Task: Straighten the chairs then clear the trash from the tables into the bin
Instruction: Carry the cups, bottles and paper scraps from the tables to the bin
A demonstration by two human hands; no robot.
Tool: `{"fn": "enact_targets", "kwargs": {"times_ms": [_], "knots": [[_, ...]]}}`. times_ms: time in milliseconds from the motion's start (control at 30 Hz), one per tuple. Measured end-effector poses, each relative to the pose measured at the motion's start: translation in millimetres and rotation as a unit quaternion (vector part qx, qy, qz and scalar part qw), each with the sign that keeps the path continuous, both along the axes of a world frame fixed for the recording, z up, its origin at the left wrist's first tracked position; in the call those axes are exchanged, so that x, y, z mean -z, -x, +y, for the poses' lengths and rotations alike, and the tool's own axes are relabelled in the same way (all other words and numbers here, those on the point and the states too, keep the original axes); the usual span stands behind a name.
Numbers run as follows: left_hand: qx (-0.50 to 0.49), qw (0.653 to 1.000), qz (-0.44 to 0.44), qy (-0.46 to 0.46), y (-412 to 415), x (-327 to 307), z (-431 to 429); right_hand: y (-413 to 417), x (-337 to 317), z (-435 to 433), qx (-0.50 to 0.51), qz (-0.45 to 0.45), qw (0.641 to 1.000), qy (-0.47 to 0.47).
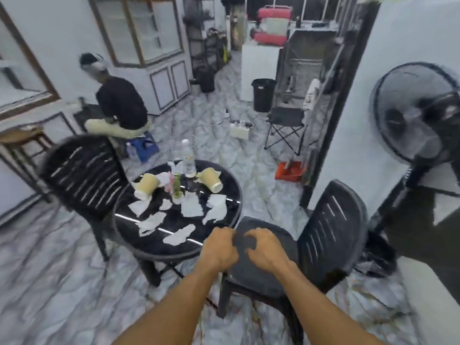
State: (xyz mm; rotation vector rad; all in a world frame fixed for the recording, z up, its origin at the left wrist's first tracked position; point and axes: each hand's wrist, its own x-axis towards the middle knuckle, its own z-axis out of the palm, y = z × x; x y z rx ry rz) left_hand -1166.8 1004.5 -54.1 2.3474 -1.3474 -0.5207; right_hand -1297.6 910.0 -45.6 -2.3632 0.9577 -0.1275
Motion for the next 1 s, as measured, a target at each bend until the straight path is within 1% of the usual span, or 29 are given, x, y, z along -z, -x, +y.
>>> {"fn": "enact_targets", "kwargs": {"times_ms": [33, 167, 267, 367, 467, 533, 667, 833, 1000], "knots": [[-0.034, 0.999, 0.000, -0.011, -18.6, -2.3, 9.9, -24.4, 2.2, 1.7, -0.021, -0.002, 1.000, -0.005], [-0.147, 0.989, -0.001, -0.008, -86.9, 0.4, 36.5, -111.7, 15.1, -0.4, -0.086, 0.000, 0.996, -0.024], [-0.215, 0.977, -0.006, 0.004, -135.5, 3.7, 32.2, -171.6, 26.7, -26.3, -0.097, -0.001, 0.995, -0.028], [-0.258, 0.966, -0.021, 0.010, -180.5, 5.0, 10.6, -227.9, 35.7, -61.6, -0.100, -0.012, 0.995, -0.020], [-0.278, 0.960, -0.025, 0.012, -214.9, -3.0, -14.6, -275.3, 40.4, -88.0, -0.093, -0.025, 0.995, -0.027], [-0.292, 0.955, -0.033, 0.029, -240.1, -8.1, -29.5, -302.9, 41.6, -103.4, -0.091, -0.026, 0.995, -0.014], [-0.325, 0.944, -0.030, 0.038, -285.8, -7.1, -44.9, -343.3, 44.3, -129.8, -0.048, -0.016, 0.999, 0.010], [-0.337, 0.941, -0.023, 0.015, -344.2, 8.2, -56.8, -380.7, 58.1, -154.3, -0.040, 0.045, 0.992, 0.112], [-0.310, 0.950, -0.035, -0.022, -417.5, 40.1, -72.0, -413.8, 81.8, -171.5, 0.004, 0.139, 0.984, 0.115]]}}
